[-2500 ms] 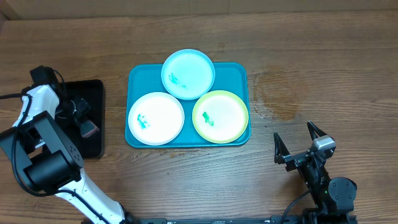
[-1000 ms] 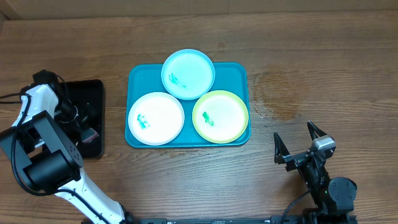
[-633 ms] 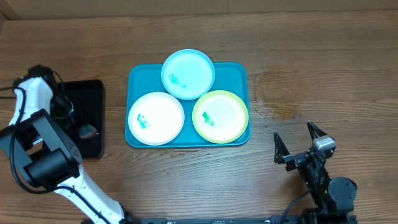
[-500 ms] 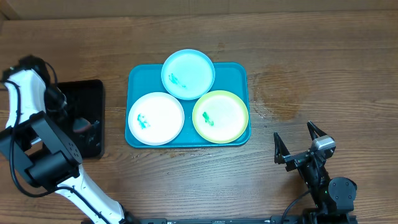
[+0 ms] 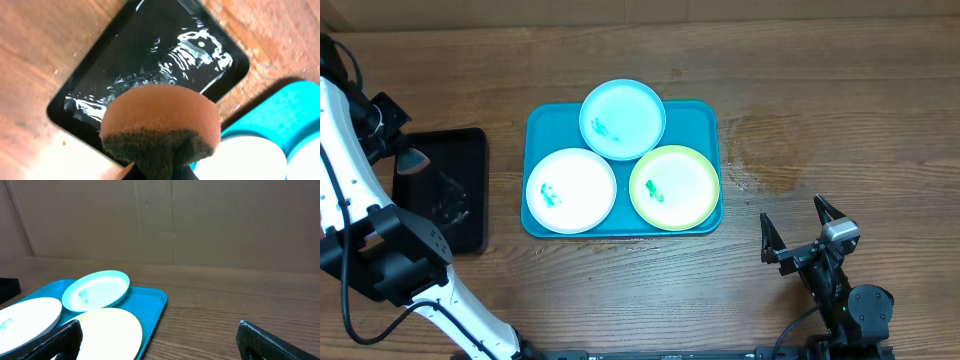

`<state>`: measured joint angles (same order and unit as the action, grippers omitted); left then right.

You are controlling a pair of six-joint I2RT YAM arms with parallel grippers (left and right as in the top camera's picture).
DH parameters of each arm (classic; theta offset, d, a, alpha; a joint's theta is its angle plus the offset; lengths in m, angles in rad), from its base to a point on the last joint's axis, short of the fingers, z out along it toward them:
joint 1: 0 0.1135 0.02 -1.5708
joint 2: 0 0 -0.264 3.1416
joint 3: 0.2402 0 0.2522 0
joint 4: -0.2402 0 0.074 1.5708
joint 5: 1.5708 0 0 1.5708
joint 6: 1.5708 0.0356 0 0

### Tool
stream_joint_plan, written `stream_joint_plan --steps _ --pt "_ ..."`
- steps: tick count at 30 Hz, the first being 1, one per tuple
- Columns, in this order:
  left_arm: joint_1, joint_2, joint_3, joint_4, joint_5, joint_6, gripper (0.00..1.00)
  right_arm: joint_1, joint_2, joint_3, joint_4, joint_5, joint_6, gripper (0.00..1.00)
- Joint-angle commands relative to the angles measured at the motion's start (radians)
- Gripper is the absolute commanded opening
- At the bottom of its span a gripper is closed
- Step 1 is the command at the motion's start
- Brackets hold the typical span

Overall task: Clean dirty plates on tray and stack at the side
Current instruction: 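Lift the sponge with the left gripper and place it on the pink plate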

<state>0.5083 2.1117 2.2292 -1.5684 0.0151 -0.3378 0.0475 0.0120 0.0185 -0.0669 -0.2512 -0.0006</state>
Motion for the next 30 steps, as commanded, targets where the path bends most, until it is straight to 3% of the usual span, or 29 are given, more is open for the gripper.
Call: stream_joint_plan --steps 1,7,9,13,16,20,26,30 --pt "0.002 0.002 -0.111 0.077 -0.005 -0.003 0.04 0.004 -0.008 -0.01 0.006 0.007 0.0 1.0" --pt "0.002 0.005 -0.488 0.396 0.002 -0.026 0.04 0.004 -0.008 -0.01 0.006 0.007 0.0 1.0" --pt "0.007 0.005 -0.548 0.432 0.016 -0.026 0.04 0.004 -0.008 -0.01 0.006 0.007 0.0 1.0" --pt "0.037 -0.003 -0.44 0.329 0.017 -0.017 0.04 0.004 -0.008 -0.01 0.006 0.007 0.0 1.0" --pt "0.063 -0.025 -0.206 0.141 0.03 -0.009 0.04 0.004 -0.008 -0.01 0.006 0.007 0.0 1.0" --pt "0.064 -0.076 -0.024 0.035 0.027 0.001 0.04 0.004 -0.008 -0.01 0.006 0.007 0.0 1.0" --pt "0.034 -0.097 -0.095 0.058 -0.037 -0.033 0.04 0.004 -0.008 -0.01 0.006 0.007 0.0 1.0" --pt "0.028 -0.072 -0.314 0.234 -0.121 -0.085 0.04 0.004 -0.008 -0.01 0.006 0.007 0.0 1.0"
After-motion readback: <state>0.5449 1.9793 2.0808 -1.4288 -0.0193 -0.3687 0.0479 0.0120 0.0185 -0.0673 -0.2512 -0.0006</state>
